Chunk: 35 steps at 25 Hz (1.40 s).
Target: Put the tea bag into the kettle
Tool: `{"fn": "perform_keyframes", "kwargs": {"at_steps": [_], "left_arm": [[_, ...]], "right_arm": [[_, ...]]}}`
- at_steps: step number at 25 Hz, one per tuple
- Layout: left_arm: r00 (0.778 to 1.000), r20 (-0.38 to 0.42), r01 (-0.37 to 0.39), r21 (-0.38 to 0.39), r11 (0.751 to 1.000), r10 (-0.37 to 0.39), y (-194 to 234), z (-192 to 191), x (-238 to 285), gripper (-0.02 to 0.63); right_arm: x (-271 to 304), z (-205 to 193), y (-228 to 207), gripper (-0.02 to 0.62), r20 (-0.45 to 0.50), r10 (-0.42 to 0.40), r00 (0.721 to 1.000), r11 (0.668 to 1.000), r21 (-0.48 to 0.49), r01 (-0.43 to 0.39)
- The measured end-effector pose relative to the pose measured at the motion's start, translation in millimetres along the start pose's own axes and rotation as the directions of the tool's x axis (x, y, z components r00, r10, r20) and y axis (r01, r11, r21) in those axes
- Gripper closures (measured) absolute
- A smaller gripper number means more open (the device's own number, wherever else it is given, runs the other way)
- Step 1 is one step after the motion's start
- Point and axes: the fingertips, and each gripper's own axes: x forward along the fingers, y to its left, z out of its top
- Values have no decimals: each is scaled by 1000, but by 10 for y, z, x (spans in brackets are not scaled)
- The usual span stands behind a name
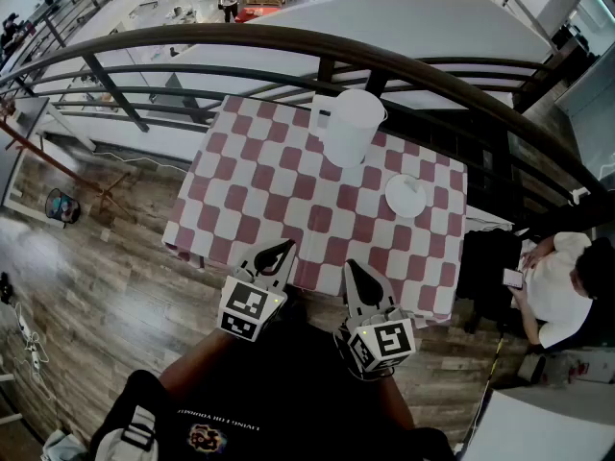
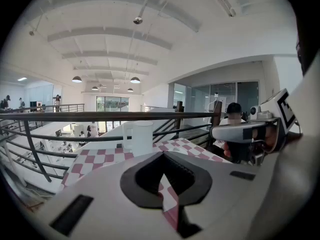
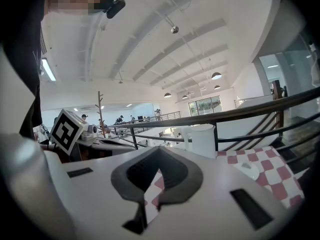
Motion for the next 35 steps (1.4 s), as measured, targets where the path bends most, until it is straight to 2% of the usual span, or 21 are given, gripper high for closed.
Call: {"fn": "perform_keyframes", "kwargs": {"at_steps": [11,19,35], "left_arm": [[1000,-2,6,-5,1000,-6,24,-17,13,606],[1000,-3,-2,-13,1000,2,98,-34,3,606],[1000,-17,-6,-22,1000,6,226,-70,55,606]], "right_arm": [[27,-30,4,584,-8,-1,1000,1000,6,1],[53,75,-78,583,47,-34,998,999,37,33],[219,-30,-93,584,6,-29,1000,998,58,29]]}}
